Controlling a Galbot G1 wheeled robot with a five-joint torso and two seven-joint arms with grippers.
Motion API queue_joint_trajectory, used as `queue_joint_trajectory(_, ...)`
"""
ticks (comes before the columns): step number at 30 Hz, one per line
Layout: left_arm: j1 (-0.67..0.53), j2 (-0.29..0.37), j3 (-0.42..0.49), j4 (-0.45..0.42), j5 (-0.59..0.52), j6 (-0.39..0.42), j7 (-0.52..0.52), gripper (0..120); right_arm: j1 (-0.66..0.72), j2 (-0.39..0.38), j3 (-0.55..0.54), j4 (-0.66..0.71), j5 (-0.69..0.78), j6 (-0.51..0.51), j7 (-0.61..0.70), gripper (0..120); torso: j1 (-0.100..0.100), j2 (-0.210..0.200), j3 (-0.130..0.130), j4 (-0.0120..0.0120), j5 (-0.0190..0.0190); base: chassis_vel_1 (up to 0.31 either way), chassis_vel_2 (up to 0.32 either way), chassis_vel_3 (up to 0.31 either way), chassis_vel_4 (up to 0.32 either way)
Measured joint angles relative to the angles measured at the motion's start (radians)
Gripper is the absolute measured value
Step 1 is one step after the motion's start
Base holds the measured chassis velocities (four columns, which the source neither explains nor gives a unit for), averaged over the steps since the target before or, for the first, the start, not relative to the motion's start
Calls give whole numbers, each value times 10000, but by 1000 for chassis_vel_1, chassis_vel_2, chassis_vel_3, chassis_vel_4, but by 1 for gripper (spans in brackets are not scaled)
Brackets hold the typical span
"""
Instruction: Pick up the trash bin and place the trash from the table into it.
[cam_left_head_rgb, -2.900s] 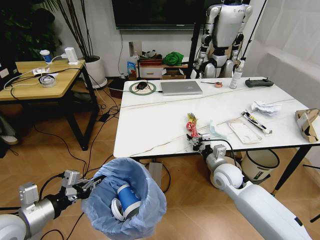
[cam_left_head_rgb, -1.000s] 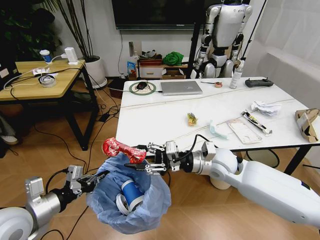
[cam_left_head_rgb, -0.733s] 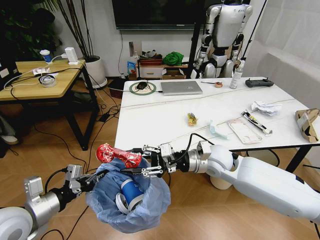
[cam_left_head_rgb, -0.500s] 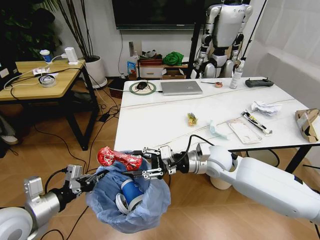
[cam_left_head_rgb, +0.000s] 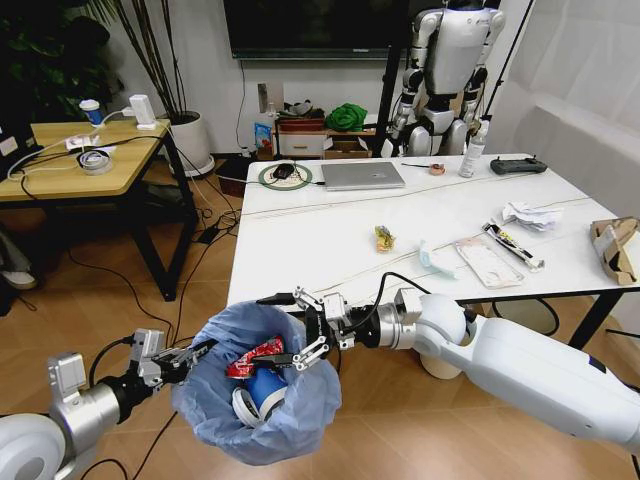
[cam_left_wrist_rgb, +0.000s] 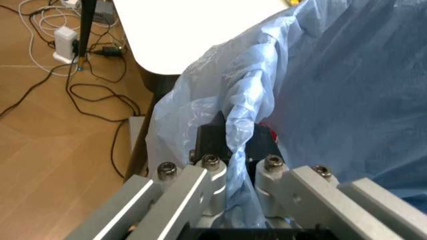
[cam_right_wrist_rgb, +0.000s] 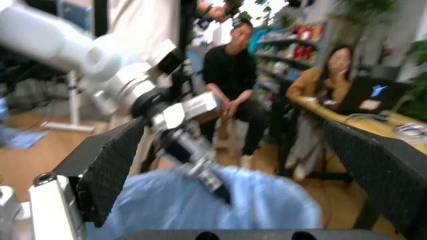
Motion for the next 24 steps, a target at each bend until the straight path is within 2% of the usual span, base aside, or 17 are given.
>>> queue_joint_trajectory(4, -12, -57, 14, 34, 44, 0, -9, 0, -300, 189, 652, -127, 224, -175, 932, 100, 0, 0, 0, 1, 0, 0, 0, 0, 0)
queue_joint_trajectory(10, -119, -62, 8, 56, 52, -1, -27, 0, -961, 495, 2196, -846, 371, -1074, 4170, 100, 0, 0, 0, -1, 1, 0, 0, 0, 0)
queue_joint_trajectory(11, -119, -62, 8, 56, 52, -1, -27, 0, -961, 495, 2196, -846, 371, -1074, 4170, 100, 0, 0, 0, -1, 1, 0, 0, 0, 0)
queue_joint_trajectory(14, -166, -57, 37, 57, 52, -2, -30, 0, -1069, 654, 2611, -1328, 267, -1672, 5398, 100, 1, 0, 1, -2, 1, 0, 0, 0, 0)
queue_joint_trajectory(16, -177, -57, 44, 52, 50, -3, -31, 0, -1127, 860, 2958, -1782, 123, -2542, 6940, 100, 0, 0, 0, 0, 1, 0, 0, 0, 0)
queue_joint_trajectory(17, -177, -57, 44, 52, 50, -3, -31, 0, -1127, 860, 2958, -1782, 123, -2542, 6940, 100, 0, 0, 0, 0, 1, 0, 0, 0, 0)
queue_joint_trajectory(20, -160, -57, 40, 52, 50, -5, -30, 0, -1153, 1074, 3262, -2401, -35, -3377, 7943, 100, 0, 0, 0, 1, 0, 0, 0, 0, 0)
queue_joint_trajectory(24, -139, -85, 11, 52, 63, -13, -28, 0, -1148, 1306, 3510, -3399, -359, -3879, 8289, 100, 1, 0, 1, -1, 2, 0, 0, 0, 0)
